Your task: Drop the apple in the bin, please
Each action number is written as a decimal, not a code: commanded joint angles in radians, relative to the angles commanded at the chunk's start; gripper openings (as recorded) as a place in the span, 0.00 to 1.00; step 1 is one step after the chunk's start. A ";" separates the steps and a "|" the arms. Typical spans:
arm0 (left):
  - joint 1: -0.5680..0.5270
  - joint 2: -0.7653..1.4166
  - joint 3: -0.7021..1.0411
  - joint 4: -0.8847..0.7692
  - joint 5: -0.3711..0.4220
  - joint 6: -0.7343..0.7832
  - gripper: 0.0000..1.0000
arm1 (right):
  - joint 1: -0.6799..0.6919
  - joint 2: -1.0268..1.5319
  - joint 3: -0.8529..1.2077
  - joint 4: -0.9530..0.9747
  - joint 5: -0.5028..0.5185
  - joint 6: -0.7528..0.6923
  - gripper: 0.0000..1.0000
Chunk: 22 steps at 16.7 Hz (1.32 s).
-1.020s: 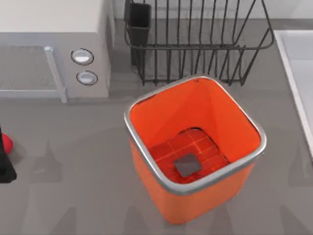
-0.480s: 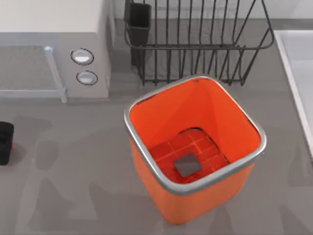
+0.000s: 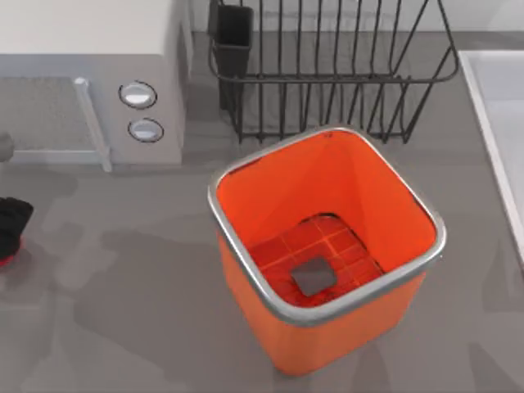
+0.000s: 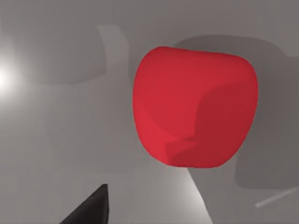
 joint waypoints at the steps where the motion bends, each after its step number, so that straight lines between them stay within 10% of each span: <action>1: 0.005 0.049 0.041 -0.025 0.002 0.016 1.00 | 0.000 0.000 0.000 0.000 0.000 0.000 1.00; 22: 0.004 0.291 0.016 0.175 0.008 0.045 1.00 | 0.000 0.000 0.000 0.000 0.000 0.000 1.00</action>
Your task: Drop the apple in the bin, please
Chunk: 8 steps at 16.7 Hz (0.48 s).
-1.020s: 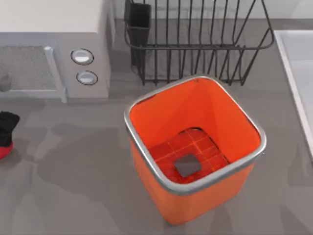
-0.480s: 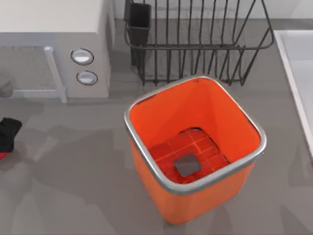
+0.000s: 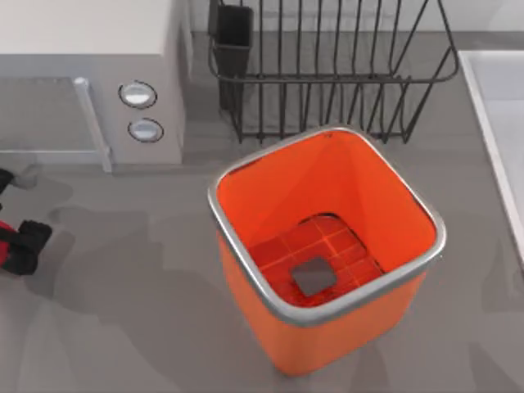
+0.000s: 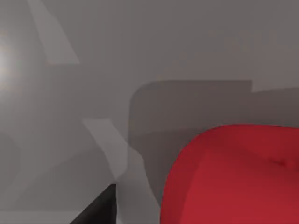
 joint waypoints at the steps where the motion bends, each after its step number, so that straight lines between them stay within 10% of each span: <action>1: -0.001 0.011 0.005 0.010 0.000 0.002 1.00 | 0.000 0.000 0.000 0.000 0.000 0.000 1.00; 6: -0.001 0.018 0.008 0.016 0.000 0.002 1.00 | 0.000 0.000 0.000 0.000 0.000 0.000 1.00; 8: -0.001 0.018 0.008 0.016 0.000 0.002 0.85 | 0.000 0.000 0.000 0.000 0.000 0.000 1.00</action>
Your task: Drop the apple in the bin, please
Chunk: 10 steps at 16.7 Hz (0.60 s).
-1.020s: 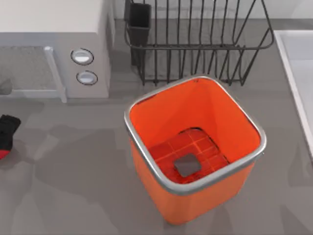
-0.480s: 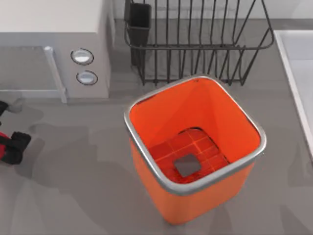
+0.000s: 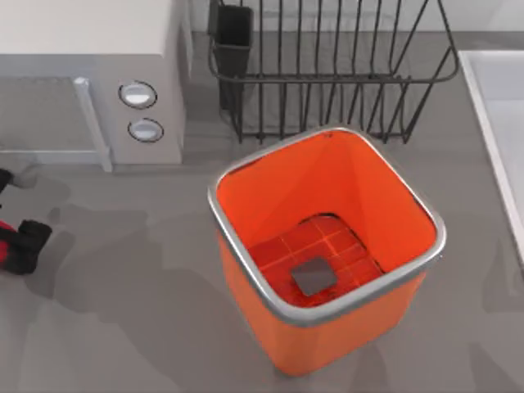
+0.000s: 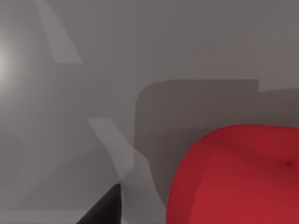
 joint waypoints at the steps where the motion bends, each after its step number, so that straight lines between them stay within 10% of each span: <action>1: 0.000 0.000 0.000 0.000 0.000 0.000 0.77 | 0.000 0.000 0.000 0.000 0.000 0.000 1.00; 10: 0.000 0.000 0.000 0.000 0.000 0.000 0.10 | 0.000 0.000 0.000 0.000 0.000 0.000 1.00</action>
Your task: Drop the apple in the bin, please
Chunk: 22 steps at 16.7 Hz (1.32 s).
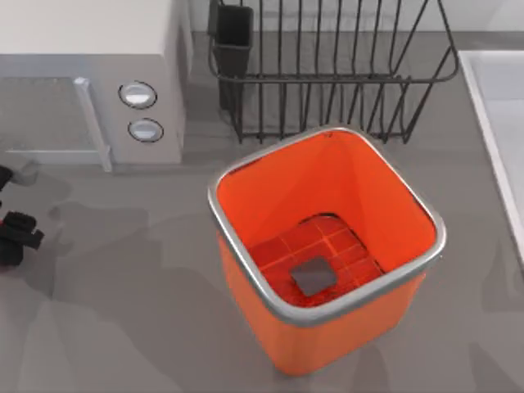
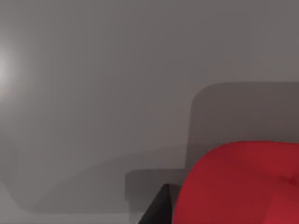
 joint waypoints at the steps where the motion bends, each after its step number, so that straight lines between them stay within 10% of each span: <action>1: 0.000 0.000 0.000 0.000 0.000 0.000 0.02 | 0.000 0.000 0.000 0.000 0.000 0.000 1.00; 12: 0.006 -0.030 0.000 -0.031 -0.004 0.003 0.00 | 0.000 0.000 0.000 0.000 0.000 0.000 1.00; 22: 0.029 -0.227 0.158 -0.405 0.011 0.081 0.00 | 0.000 0.000 0.000 0.000 0.000 0.000 1.00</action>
